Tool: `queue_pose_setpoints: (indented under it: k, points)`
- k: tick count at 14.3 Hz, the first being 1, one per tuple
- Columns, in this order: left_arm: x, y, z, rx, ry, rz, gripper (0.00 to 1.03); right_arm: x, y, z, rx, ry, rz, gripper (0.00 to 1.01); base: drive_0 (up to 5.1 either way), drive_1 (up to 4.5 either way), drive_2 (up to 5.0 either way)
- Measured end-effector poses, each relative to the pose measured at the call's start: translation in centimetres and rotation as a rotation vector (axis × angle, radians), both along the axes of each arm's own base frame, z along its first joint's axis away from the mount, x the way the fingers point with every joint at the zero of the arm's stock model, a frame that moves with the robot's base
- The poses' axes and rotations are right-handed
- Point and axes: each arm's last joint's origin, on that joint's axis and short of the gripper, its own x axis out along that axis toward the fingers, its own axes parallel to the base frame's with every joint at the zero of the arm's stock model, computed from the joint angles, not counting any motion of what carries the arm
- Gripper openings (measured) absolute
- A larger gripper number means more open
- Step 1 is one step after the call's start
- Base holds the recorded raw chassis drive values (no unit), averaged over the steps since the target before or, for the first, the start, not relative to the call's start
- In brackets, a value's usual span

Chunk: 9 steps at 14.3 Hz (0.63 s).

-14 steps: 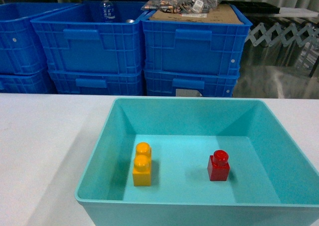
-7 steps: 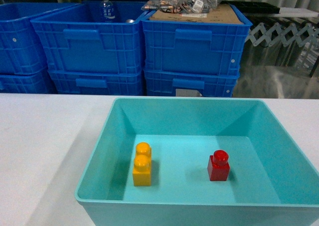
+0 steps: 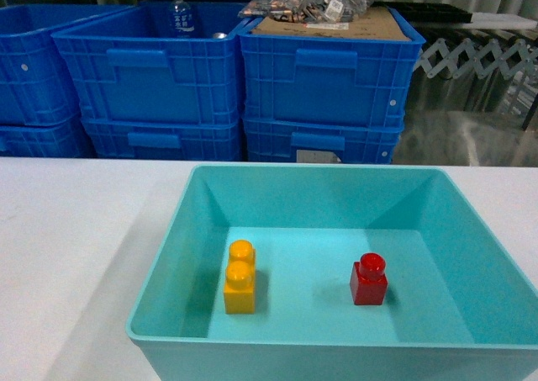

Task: Pick red block from blue box to shelf

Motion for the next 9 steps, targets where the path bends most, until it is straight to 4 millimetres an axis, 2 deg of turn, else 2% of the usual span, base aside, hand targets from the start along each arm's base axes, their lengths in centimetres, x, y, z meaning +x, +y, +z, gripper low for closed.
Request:
queue_pose_setpoints:
  k: [9]
  points:
    - [0.0, 0.0, 0.0, 0.0, 0.0, 0.0, 0.98, 0.0, 0.0, 0.0, 0.0, 0.0, 0.0, 0.98, 0.0, 0.0, 0.0]
